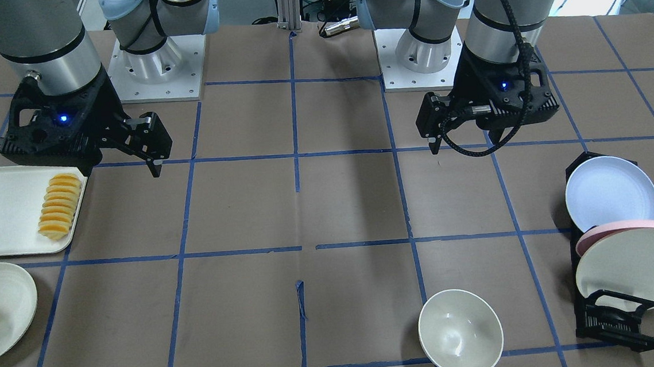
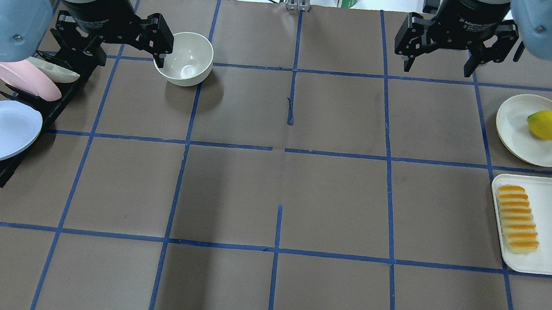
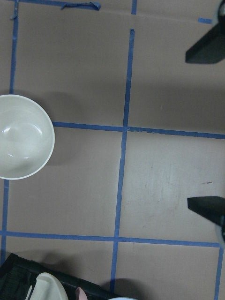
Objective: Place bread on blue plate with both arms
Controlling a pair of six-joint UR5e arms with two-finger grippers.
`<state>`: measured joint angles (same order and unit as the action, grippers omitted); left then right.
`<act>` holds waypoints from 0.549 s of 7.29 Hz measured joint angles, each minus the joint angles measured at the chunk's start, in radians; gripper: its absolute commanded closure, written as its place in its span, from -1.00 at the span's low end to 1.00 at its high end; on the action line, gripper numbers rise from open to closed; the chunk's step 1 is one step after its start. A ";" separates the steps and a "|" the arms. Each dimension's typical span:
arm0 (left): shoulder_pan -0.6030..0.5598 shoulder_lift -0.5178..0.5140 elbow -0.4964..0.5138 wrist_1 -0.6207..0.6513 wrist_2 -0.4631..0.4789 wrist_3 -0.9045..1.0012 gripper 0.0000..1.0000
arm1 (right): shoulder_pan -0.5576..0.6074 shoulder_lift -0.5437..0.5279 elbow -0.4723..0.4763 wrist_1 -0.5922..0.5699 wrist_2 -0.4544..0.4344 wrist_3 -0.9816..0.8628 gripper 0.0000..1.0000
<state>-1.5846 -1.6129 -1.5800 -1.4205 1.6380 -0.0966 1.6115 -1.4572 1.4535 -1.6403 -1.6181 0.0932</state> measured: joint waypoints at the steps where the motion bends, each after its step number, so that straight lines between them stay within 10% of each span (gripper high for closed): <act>1: 0.000 0.001 0.000 0.000 0.002 0.000 -1.00 | 0.000 0.000 0.001 0.000 -0.001 0.000 -1.00; 4: 0.000 0.002 0.000 0.000 0.000 0.000 -1.00 | -0.054 -0.001 0.042 0.012 -0.007 0.003 -1.00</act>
<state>-1.5846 -1.6108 -1.5800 -1.4201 1.6382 -0.0966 1.5579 -1.4581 1.4959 -1.6288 -1.6255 0.0959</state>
